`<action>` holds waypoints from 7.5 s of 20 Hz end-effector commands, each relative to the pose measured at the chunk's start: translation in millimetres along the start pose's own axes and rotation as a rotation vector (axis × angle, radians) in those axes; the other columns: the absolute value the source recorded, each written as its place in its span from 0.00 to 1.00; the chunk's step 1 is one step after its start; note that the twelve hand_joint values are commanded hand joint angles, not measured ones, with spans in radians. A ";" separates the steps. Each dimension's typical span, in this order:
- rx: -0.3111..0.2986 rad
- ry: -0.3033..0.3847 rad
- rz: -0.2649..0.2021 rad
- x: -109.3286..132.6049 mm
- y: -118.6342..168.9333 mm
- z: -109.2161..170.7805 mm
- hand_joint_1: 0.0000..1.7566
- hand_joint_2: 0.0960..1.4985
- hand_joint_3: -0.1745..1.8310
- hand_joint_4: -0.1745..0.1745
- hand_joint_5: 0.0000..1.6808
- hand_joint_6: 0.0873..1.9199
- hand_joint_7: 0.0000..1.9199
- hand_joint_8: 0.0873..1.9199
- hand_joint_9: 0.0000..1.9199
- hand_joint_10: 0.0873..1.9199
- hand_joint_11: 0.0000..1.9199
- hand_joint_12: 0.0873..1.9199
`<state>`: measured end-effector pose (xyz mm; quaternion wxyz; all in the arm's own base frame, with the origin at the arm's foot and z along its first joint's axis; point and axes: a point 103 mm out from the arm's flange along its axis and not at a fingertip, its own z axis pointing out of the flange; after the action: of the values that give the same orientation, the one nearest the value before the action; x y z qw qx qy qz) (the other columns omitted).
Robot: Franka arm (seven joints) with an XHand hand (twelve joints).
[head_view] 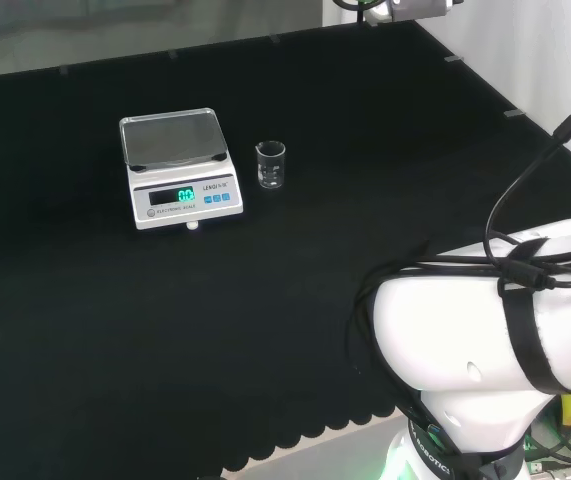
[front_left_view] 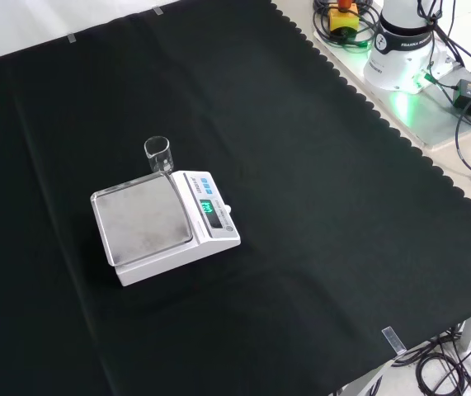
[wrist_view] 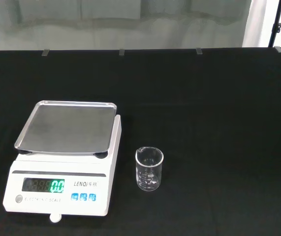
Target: Pick up the beaker.
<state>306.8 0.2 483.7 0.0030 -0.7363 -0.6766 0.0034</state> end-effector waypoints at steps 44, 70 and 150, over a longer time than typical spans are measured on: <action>0.236 0.047 -0.070 46.2 178.3 199.5 0.24 0.65 0.05 0.19 0.17 0.00 0.00 0.11 0.00 0.27 0.02 0.77; 0.398 -0.009 -0.018 13.8 236.3 301.1 0.28 0.64 0.05 0.18 0.12 0.00 0.02 0.00 0.00 0.19 0.00 0.71; 0.295 0.050 0.121 0.8 203.4 350.5 0.67 0.72 0.00 0.00 0.43 0.25 0.59 0.37 0.75 0.18 0.82 0.29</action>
<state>527.5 1.3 82.8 0.2118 -0.7215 -0.6242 0.2123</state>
